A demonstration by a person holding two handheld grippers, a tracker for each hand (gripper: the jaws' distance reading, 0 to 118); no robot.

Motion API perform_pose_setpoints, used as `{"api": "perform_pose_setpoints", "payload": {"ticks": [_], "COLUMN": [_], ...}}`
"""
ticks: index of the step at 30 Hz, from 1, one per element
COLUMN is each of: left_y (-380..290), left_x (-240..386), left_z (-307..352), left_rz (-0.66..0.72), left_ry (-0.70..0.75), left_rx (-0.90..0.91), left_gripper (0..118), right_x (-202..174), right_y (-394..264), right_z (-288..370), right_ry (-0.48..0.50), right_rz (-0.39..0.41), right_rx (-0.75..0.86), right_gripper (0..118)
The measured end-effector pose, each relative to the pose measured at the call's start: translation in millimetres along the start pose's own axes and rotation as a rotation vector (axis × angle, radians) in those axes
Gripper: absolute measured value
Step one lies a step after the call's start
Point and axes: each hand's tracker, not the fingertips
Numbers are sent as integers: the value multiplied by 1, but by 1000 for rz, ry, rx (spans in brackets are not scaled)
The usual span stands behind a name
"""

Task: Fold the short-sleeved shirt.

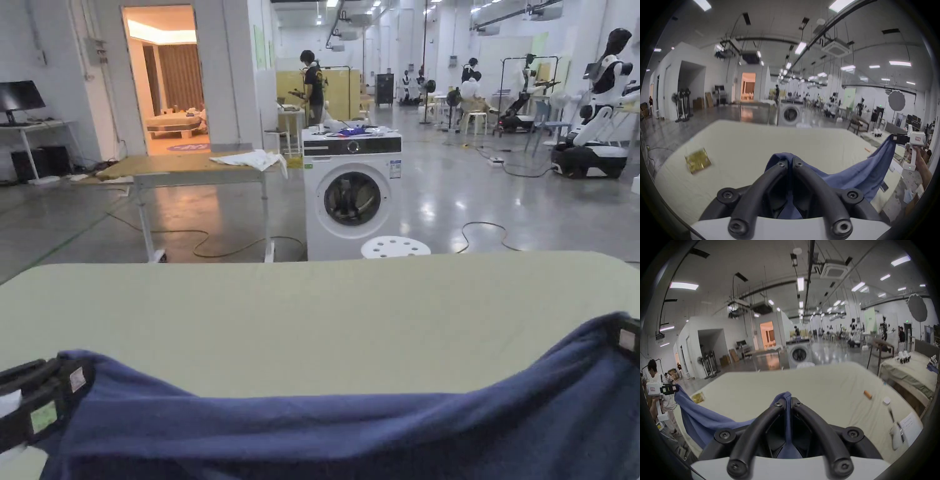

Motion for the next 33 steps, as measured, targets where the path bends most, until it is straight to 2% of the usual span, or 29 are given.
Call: {"api": "perform_pose_setpoints", "payload": {"ticks": [3,11,23,28,31,33], "left_y": [31,97,163,177,183,187], "left_x": [-1,-7,-24,-25,-28,-29], "left_z": [5,-15,-109,-148,-175,-190], "left_rz": [-3,-12,-48,-54,-27,-13], "left_ry": [17,102,197,217,226,229], "left_rx": [84,207,183,181,179,163], "left_gripper": [0,0,0,0,0,0], "right_x": [-12,-41,-65,-73,-76,-77], "right_y": [31,105,206,234,250,259], "right_z": [11,-5,-96,-135,-158,-174], "right_ry": [-42,-80,-183,-259,-265,-296], "right_rz": [43,76,155,254,241,268], "right_rx": [113,219,293,319,321,330], "right_gripper": [2,2,2,2,2,2]}}
